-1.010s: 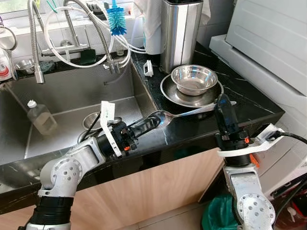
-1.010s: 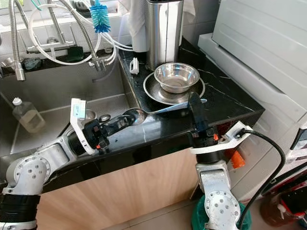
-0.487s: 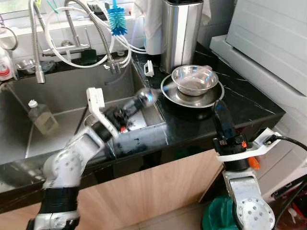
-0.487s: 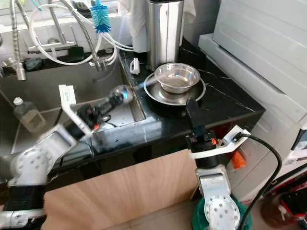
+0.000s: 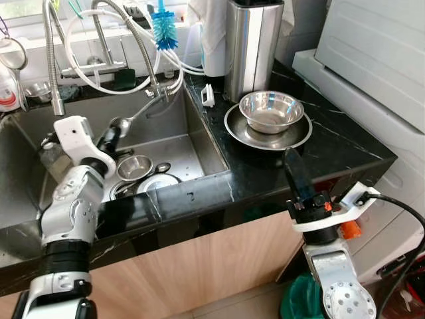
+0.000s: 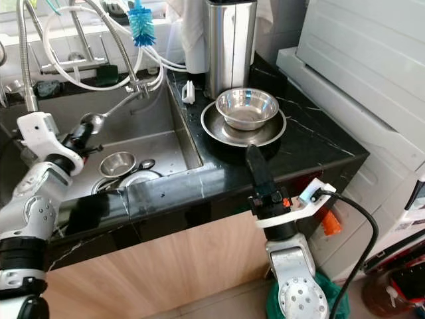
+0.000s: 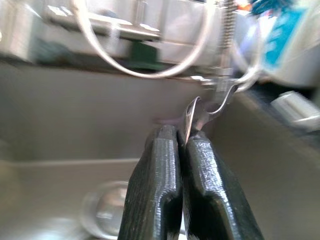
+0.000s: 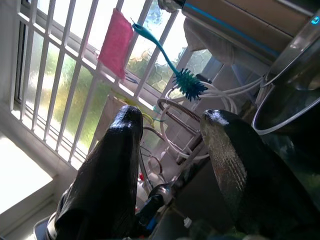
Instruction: Kitchen organization
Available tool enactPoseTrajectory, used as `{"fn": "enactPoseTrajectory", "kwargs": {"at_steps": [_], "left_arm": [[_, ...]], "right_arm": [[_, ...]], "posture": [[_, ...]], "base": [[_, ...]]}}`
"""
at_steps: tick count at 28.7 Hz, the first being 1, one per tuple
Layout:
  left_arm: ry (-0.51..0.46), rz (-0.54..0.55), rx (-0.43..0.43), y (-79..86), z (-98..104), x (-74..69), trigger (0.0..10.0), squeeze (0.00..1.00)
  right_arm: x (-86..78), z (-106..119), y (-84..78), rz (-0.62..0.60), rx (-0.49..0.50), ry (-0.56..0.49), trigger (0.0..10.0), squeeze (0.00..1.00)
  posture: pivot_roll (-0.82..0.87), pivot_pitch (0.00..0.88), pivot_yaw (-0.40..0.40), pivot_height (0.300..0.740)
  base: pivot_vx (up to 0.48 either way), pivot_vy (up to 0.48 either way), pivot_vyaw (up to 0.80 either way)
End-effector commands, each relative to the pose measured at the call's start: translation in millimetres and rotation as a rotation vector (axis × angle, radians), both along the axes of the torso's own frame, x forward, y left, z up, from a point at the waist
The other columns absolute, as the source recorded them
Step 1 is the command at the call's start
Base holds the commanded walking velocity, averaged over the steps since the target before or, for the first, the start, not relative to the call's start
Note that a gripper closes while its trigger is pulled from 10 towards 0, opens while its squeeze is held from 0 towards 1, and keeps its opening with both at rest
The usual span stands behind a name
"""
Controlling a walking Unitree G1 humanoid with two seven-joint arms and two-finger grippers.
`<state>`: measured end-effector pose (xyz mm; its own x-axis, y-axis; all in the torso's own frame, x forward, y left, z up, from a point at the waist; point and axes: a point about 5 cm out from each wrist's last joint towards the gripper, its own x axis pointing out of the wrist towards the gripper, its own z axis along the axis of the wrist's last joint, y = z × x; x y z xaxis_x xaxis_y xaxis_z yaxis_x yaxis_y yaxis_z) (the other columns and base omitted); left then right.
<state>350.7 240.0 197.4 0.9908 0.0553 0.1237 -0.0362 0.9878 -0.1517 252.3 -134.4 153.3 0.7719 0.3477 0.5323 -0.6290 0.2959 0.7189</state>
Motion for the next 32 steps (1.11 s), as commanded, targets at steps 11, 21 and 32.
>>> {"fn": "enactPoseTrajectory", "kwargs": {"at_steps": [11,21,32], "left_arm": [[0.069,0.039,0.525,19.8,-5,7.0,10.0,0.00],[0.170,0.021,0.610,31.6,-26,6.5,10.0,0.00],[0.189,-0.016,0.602,26.3,-42,5.4,10.0,0.00]], "right_arm": [[-5.7,-1,7.4,0.020,-0.090,-0.016,10.0,0.00],[-6.2,-3,10.2,0.024,-0.127,-0.012,10.0,0.00],[-6.8,-5,12.0,0.033,-0.164,-0.012,10.0,0.00]], "posture": [[0.05,0.031,0.044,0.740],[0.05,0.038,0.044,0.740],[0.04,0.039,0.041,0.740]], "base": [[0.000,0.000,0.00],[0.000,0.000,0.00],[0.000,0.000,0.00]]}}
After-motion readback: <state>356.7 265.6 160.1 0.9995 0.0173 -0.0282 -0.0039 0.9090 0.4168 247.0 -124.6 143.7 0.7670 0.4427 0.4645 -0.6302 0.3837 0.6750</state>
